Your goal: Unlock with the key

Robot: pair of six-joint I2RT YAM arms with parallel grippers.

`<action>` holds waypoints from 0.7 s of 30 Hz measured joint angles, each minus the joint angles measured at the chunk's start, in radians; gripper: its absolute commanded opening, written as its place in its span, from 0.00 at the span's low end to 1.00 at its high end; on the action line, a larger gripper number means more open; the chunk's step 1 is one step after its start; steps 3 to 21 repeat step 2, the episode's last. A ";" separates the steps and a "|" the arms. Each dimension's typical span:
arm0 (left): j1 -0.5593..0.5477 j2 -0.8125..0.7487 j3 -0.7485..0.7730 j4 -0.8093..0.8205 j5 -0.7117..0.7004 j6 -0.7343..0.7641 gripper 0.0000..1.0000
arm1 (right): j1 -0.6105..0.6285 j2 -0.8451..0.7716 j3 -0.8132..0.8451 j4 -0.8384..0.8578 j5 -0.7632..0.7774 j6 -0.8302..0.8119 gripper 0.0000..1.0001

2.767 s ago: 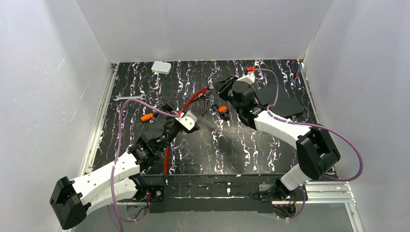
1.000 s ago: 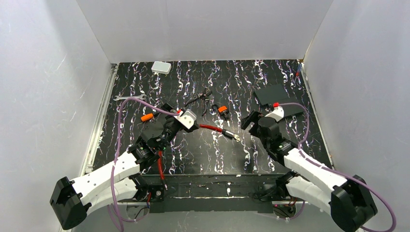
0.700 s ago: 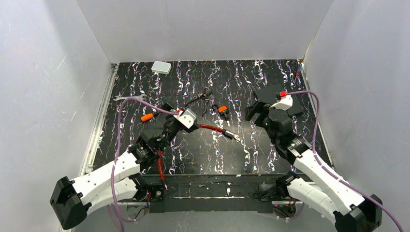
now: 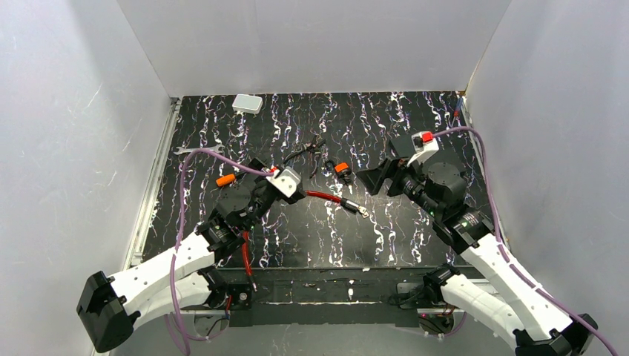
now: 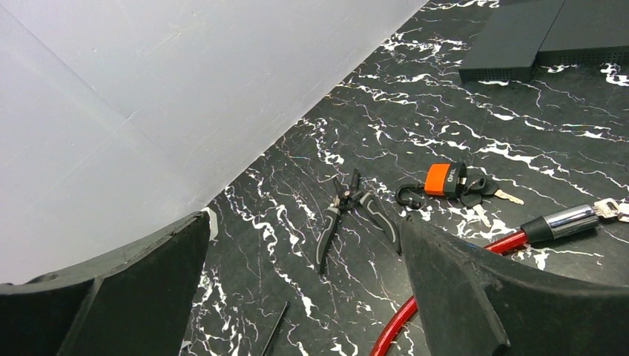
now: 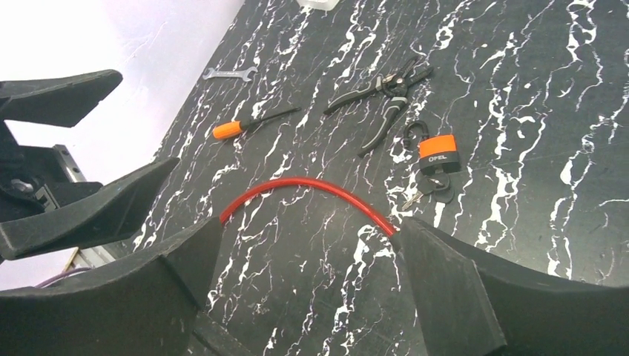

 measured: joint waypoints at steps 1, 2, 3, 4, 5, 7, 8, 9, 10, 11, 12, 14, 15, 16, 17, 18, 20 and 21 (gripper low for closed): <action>0.000 0.000 0.000 0.000 0.001 0.000 0.99 | 0.000 -0.001 0.000 -0.001 0.008 0.000 0.98; 0.000 -0.001 0.000 0.000 0.002 0.000 0.99 | 0.000 -0.004 0.000 -0.003 0.019 0.000 0.98; 0.000 -0.001 0.000 0.000 0.002 0.000 0.99 | 0.000 -0.004 0.000 -0.003 0.019 0.000 0.98; 0.000 -0.001 0.000 0.000 0.002 0.000 0.99 | 0.000 -0.004 0.000 -0.003 0.019 0.000 0.98; 0.000 -0.001 0.000 0.000 0.002 0.000 0.99 | 0.000 -0.004 0.000 -0.003 0.019 0.000 0.98; 0.000 -0.001 0.000 0.000 0.002 0.000 0.99 | 0.000 -0.004 0.000 -0.003 0.019 0.000 0.98; 0.000 -0.001 0.000 0.000 0.002 0.000 0.99 | 0.000 -0.004 0.000 -0.003 0.019 0.000 0.98; 0.000 -0.001 0.000 0.000 0.002 0.000 0.99 | 0.000 -0.004 0.000 -0.003 0.019 0.000 0.98; 0.000 -0.001 0.000 0.000 0.002 0.000 0.99 | 0.000 -0.004 0.000 -0.003 0.019 0.000 0.98; 0.000 -0.001 0.000 0.000 0.002 0.000 0.99 | 0.000 -0.004 0.000 -0.003 0.019 0.000 0.98; 0.000 -0.001 0.000 0.000 0.002 0.000 0.99 | 0.000 -0.004 0.000 -0.003 0.019 0.000 0.98; 0.000 -0.001 0.000 0.000 0.002 0.000 0.99 | 0.000 -0.004 0.000 -0.003 0.019 0.000 0.98; 0.000 -0.001 0.000 0.000 0.002 0.000 0.99 | 0.000 -0.004 0.000 -0.003 0.019 0.000 0.98; 0.000 -0.001 0.000 0.000 0.002 0.000 0.99 | 0.000 -0.004 0.000 -0.003 0.019 0.000 0.98; 0.000 -0.001 0.000 0.000 0.002 0.000 0.99 | 0.000 -0.004 0.000 -0.003 0.019 0.000 0.98; 0.000 -0.001 0.000 0.000 0.002 0.000 0.99 | 0.000 -0.004 0.000 -0.003 0.019 0.000 0.98; 0.000 -0.001 0.000 0.000 0.002 0.000 0.99 | 0.000 -0.004 0.000 -0.003 0.019 0.000 0.98; 0.000 -0.001 0.000 0.000 0.002 0.000 0.99 | 0.000 -0.004 0.000 -0.003 0.019 0.000 0.98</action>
